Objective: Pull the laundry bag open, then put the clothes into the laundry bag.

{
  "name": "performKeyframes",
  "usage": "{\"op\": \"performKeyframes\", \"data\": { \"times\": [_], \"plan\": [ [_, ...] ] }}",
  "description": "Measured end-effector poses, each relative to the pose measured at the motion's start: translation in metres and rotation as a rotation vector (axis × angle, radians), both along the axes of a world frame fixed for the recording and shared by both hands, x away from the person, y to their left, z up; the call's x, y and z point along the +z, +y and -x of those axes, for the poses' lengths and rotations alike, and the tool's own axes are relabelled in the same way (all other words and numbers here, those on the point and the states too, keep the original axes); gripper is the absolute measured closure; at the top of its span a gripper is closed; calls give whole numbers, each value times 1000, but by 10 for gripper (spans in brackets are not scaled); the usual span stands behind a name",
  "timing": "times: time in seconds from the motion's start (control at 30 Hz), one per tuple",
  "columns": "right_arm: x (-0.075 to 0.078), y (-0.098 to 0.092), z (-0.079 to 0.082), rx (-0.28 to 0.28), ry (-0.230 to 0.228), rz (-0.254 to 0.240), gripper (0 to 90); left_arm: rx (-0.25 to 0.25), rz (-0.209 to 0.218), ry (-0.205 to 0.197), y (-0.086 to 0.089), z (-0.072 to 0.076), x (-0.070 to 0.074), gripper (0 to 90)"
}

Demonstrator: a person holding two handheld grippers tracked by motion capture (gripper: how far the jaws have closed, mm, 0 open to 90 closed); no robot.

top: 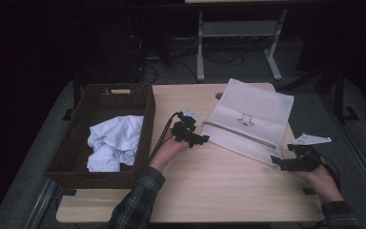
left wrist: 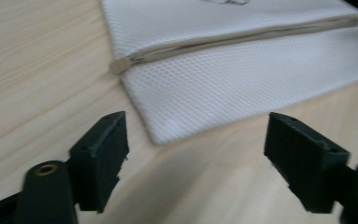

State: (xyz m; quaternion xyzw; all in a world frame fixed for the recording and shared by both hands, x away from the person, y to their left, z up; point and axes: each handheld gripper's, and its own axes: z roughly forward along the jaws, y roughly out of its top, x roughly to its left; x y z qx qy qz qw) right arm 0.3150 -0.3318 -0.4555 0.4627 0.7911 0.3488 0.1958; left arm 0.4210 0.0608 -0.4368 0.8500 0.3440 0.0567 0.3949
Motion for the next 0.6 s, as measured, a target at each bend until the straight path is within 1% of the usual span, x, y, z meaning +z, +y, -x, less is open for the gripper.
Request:
{"op": "performKeyframes", "data": {
  "times": [0.03, 0.1, 0.2, 0.27, 0.3, 0.4, 0.43, 0.57, 0.6],
  "plan": [
    [0, 2, 2, -4, -9, 13, 128, 1, 10, -4, 5, 7, 3, 202],
    [2, 3, 4, -10, -31, 31, 128, -1, -1, -14, 8, 13, 6, 202],
    [4, 4, 5, -9, -39, 23, 129, 1, 6, -16, 14, 22, 10, 202],
    [4, 7, 7, -13, -39, 22, 129, 8, 4, -21, 18, 28, 12, 202],
    [5, 8, 8, -16, -38, 23, 129, 8, 4, -21, 18, 28, 12, 202],
    [6, 9, 10, -16, -36, 18, 129, 13, -1, -26, 24, 37, 13, 202],
    [6, 10, 11, -19, -33, 12, 129, 16, 3, -27, 27, 40, 13, 202],
    [6, 12, 15, -16, -32, 12, 129, 24, 10, -30, 35, 50, 13, 202],
    [6, 12, 15, -16, -32, 12, 129, 24, 10, -30, 35, 50, 13, 202]
  ]
}}
